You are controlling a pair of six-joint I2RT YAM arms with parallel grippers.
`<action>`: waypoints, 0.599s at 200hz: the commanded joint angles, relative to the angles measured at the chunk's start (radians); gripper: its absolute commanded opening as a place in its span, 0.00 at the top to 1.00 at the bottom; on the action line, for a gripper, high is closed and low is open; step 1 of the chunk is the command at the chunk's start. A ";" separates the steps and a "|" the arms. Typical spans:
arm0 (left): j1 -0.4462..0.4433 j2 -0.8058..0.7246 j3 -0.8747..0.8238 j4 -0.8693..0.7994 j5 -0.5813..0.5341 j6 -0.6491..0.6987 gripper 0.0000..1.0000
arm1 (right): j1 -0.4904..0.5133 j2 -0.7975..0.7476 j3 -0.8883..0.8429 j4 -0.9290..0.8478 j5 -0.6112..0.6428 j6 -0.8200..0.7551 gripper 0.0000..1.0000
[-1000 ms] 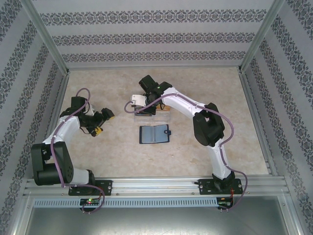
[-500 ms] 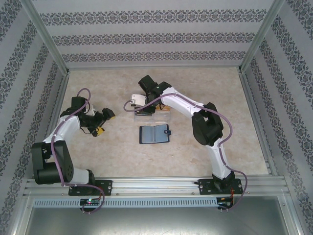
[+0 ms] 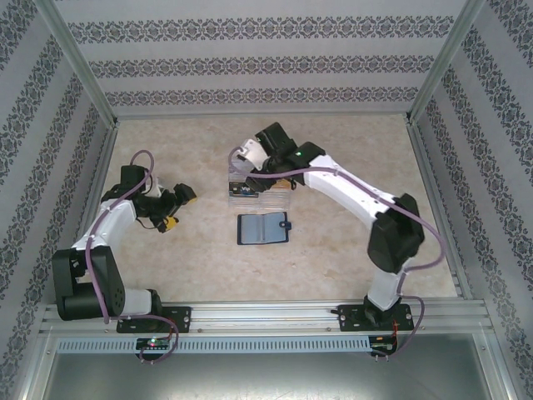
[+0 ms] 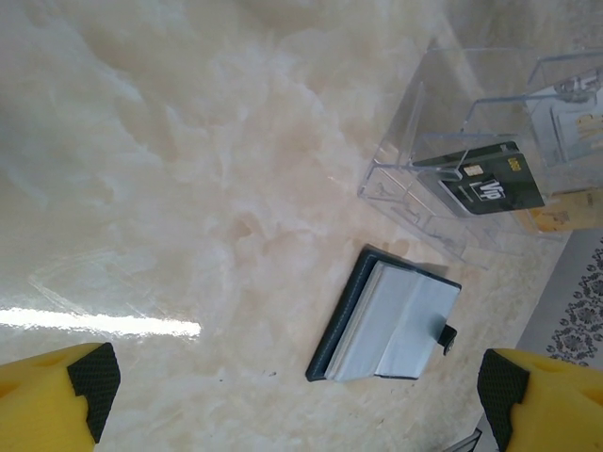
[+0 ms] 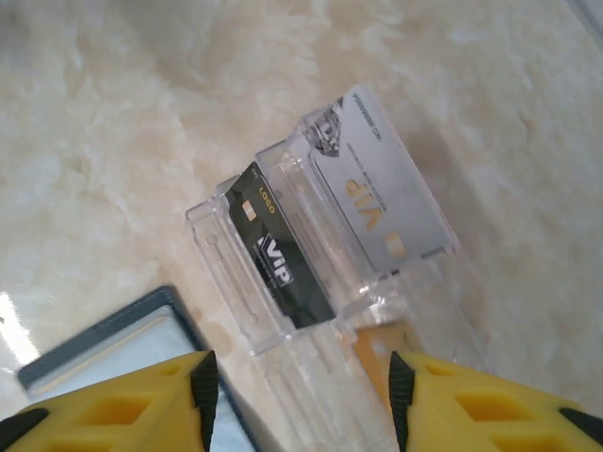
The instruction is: Take the credit cards out of the card holder
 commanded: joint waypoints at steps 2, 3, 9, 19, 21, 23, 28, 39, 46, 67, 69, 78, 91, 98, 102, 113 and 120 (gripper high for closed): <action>-0.035 -0.032 -0.028 0.015 0.007 -0.014 0.00 | 0.022 -0.087 -0.128 0.004 0.028 0.321 0.44; -0.035 -0.032 -0.029 0.015 0.008 -0.014 0.00 | 0.024 -0.092 -0.134 0.005 0.030 0.329 0.44; -0.045 -0.034 -0.033 0.020 0.005 -0.017 0.00 | 0.040 -0.115 -0.175 0.015 0.058 0.395 0.43; -0.059 -0.034 -0.039 0.025 0.007 -0.023 0.00 | 0.070 -0.145 -0.227 0.012 0.086 0.483 0.43; -0.061 -0.034 -0.039 0.025 0.007 -0.025 0.00 | 0.077 -0.151 -0.236 0.010 0.096 0.504 0.43; -0.064 -0.033 -0.040 0.026 0.007 -0.025 0.00 | 0.084 -0.155 -0.244 0.009 0.107 0.523 0.42; -0.073 -0.033 -0.040 0.024 0.004 -0.026 0.00 | 0.100 -0.166 -0.267 0.007 0.142 0.585 0.40; -0.091 -0.037 -0.044 0.024 -0.007 -0.029 0.00 | 0.124 -0.178 -0.306 0.008 0.141 0.689 0.39; -0.105 -0.038 -0.047 0.026 -0.013 -0.031 0.00 | 0.143 -0.179 -0.329 0.013 0.141 0.751 0.39; -0.143 -0.038 -0.050 0.031 -0.035 -0.044 0.00 | 0.207 -0.163 -0.376 0.051 0.166 0.885 0.39; -0.146 -0.038 -0.051 0.033 -0.036 -0.046 0.00 | 0.212 -0.160 -0.379 0.055 0.170 0.897 0.39; -0.163 -0.038 -0.053 0.038 -0.044 -0.055 0.00 | 0.226 -0.144 -0.393 0.074 0.177 0.945 0.40; -0.185 -0.039 -0.059 0.049 -0.056 -0.068 0.00 | 0.233 -0.125 -0.420 0.112 0.168 1.002 0.41; -0.196 -0.037 -0.062 0.055 -0.061 -0.076 0.00 | 0.233 -0.115 -0.433 0.133 0.162 1.028 0.42; -0.205 -0.038 -0.062 0.059 -0.063 -0.079 0.00 | 0.233 -0.109 -0.438 0.143 0.159 1.039 0.42; -0.221 -0.032 -0.064 0.070 -0.069 -0.090 0.00 | 0.232 -0.085 -0.441 0.159 0.149 1.049 0.42; -0.231 -0.027 -0.065 0.077 -0.073 -0.095 0.00 | 0.229 -0.064 -0.436 0.159 0.141 1.051 0.42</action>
